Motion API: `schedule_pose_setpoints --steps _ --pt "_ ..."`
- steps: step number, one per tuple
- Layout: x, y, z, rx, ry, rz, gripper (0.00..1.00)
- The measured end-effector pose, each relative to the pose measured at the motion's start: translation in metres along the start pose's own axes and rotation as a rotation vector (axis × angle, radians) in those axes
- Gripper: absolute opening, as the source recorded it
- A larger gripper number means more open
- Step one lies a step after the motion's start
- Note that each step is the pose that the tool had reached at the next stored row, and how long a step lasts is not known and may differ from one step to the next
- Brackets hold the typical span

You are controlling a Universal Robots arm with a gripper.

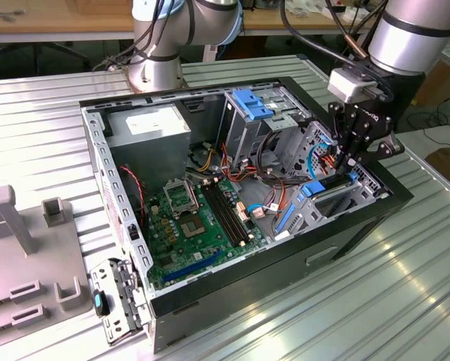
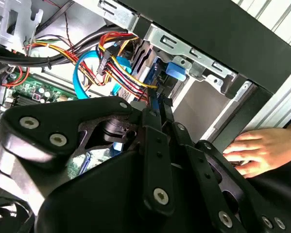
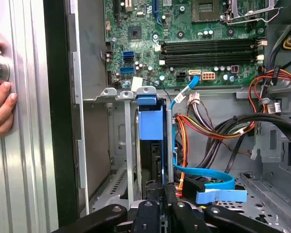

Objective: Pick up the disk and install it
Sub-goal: 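Insert the first disk wire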

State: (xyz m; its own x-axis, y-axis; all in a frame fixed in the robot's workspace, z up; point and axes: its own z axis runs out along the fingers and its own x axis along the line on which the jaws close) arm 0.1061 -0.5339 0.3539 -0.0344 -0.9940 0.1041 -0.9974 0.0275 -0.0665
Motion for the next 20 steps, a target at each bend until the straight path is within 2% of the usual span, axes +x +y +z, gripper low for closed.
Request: schedule_pose_setpoints --steps 1,2,7,12,18,20 --pt "-0.0003 0.0007 0.0034 0.0064 0.0003 0.007 0.16" --pt "-0.0004 0.0010 0.0041 0.0096 0.0002 0.007 0.16" --pt "-0.0003 0.0048 0.0041 0.0109 -0.0007 0.000 0.16" --pt "-0.0004 0.0049 0.0046 0.0125 -0.0025 -0.016 0.16" --pt "0.0004 0.0033 0.0054 0.0126 -0.0031 -0.016 0.16" --pt "0.0017 0.0027 0.0056 0.0124 -0.0065 -0.015 0.16"
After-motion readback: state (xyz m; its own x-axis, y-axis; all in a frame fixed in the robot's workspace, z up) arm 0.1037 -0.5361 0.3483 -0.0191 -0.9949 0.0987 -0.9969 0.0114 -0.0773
